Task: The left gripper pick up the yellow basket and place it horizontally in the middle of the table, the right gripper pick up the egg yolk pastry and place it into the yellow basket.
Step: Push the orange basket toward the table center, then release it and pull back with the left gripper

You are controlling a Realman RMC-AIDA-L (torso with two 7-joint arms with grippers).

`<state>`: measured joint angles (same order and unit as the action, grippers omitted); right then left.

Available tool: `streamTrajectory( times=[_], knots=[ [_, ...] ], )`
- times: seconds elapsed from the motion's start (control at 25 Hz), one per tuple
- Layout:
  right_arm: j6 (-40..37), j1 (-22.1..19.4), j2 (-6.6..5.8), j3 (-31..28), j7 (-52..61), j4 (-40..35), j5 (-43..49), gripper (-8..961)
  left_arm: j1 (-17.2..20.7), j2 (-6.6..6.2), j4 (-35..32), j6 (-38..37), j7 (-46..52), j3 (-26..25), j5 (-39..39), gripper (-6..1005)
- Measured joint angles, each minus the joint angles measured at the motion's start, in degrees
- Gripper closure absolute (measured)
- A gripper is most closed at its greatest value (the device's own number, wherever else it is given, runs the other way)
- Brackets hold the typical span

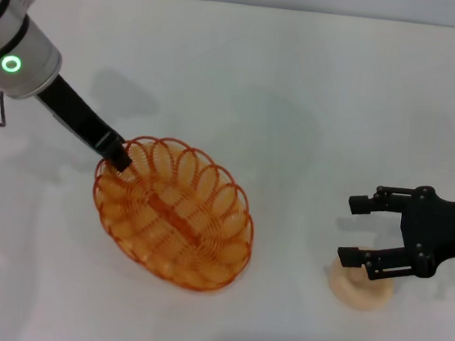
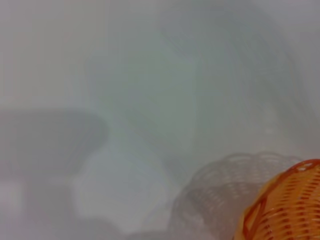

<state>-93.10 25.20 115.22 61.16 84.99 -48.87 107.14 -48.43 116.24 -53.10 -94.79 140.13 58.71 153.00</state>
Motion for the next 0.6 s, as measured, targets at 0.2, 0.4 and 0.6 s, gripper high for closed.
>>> streamTrajectory(
  times=[0.2,0.4,0.6],
  knots=[
    [-0.1,0.0,0.00,0.0,0.0,0.0,0.0,112,-0.3,0.38,-0.6,0.4,4.1,0.0,-1.2,915],
    [-0.2,0.0,0.00,-0.1,0.0,0.0,0.0,112,-0.2,0.56,-0.6,1.6,6.8,-0.1,-4.1,920],
    [-0.8,-0.1,-0.09,-0.1,0.0,0.0,0.0,111,0.5,0.36,-0.3,3.5,12.0,-0.1,-7.0,923]
  ],
)
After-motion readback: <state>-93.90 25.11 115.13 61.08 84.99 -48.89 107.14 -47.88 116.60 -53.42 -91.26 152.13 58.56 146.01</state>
